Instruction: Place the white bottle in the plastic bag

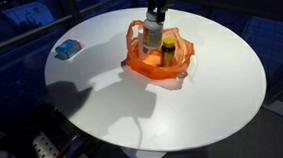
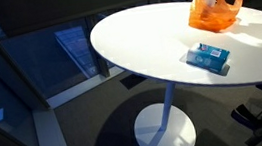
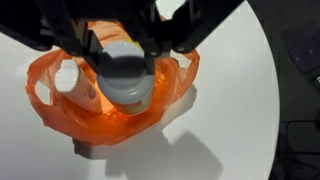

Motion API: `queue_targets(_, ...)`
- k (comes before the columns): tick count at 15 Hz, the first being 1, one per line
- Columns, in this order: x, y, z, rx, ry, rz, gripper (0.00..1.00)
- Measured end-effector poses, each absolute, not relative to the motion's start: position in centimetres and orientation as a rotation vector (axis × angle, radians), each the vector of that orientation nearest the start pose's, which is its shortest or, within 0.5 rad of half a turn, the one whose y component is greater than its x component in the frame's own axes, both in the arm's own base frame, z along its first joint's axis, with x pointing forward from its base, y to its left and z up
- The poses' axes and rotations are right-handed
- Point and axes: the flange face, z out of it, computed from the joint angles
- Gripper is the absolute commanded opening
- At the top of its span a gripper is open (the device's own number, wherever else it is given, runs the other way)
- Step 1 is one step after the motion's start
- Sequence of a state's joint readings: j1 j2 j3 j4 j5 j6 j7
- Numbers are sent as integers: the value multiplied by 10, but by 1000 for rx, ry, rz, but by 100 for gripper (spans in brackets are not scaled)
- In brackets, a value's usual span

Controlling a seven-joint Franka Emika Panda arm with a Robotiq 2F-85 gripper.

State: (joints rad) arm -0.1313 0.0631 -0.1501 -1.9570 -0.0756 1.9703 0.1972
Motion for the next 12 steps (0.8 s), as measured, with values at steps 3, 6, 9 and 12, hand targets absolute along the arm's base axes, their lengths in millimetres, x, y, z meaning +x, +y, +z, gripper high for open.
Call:
queue_targets(3,540,-161,421,-3170,687,54,19)
queue_targets(6,536,-155,402,-3178,662,40,19)
queue_targets(9,533,-148,387,-3182,631,31,19)
queue_targets(12,533,-138,379,-3187,590,2,19)
